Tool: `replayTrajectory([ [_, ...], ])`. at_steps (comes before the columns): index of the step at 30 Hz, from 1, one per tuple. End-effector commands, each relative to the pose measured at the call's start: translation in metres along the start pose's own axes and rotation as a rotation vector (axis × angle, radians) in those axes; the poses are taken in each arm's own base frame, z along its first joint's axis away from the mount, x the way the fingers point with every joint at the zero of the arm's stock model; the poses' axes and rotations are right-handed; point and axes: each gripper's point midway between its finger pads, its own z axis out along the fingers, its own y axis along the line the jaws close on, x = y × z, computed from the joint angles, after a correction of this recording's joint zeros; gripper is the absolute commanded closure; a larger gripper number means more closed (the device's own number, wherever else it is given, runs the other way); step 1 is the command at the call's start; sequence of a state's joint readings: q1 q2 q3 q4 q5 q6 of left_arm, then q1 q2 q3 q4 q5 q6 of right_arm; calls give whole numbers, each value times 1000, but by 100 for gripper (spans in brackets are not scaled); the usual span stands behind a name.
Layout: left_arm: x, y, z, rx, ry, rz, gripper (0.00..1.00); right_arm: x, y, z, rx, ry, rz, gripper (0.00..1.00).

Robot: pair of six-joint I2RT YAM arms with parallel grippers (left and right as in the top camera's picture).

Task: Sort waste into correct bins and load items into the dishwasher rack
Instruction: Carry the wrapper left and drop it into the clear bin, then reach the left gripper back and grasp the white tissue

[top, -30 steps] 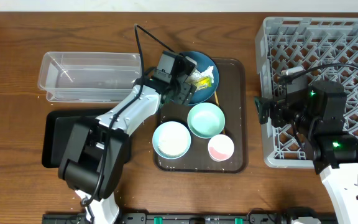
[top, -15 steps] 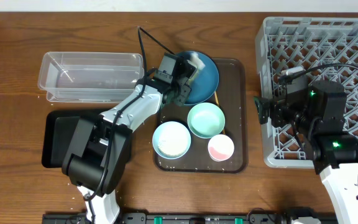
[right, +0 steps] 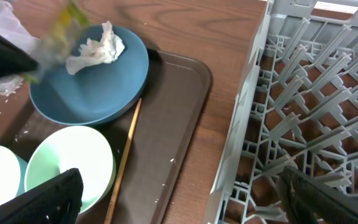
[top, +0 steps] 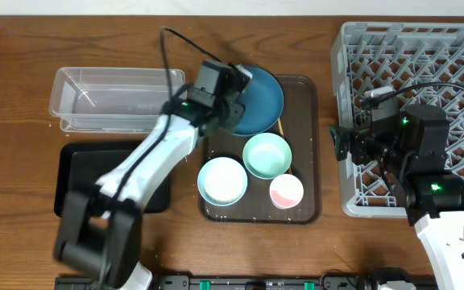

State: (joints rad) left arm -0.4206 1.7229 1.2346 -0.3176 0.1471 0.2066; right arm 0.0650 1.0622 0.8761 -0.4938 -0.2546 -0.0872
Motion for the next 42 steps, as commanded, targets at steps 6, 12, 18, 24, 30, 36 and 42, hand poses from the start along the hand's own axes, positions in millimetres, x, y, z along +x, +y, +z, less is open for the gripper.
replayTrajectory([
  [6,-20,80,-59,-251,-97,-90,93,-9,3,-3,-8,-21,1,1],
  [12,7,138,-62,-356,-46,-188,93,-9,3,-3,-8,-21,2,1],
  [18,23,158,-58,-380,-20,-288,65,-9,3,-3,-8,-21,2,1],
  [24,9,135,-51,-269,-60,-266,51,-9,3,-3,-8,-21,2,1],
  [30,-21,88,-43,-72,-150,-204,39,-9,3,-3,-9,-21,2,1],
  [36,-42,66,-25,-41,-212,-145,36,-9,3,-3,-8,-20,2,1],
  [42,-33,48,24,-1,-176,-118,35,-8,3,-3,-8,-19,2,1],
])
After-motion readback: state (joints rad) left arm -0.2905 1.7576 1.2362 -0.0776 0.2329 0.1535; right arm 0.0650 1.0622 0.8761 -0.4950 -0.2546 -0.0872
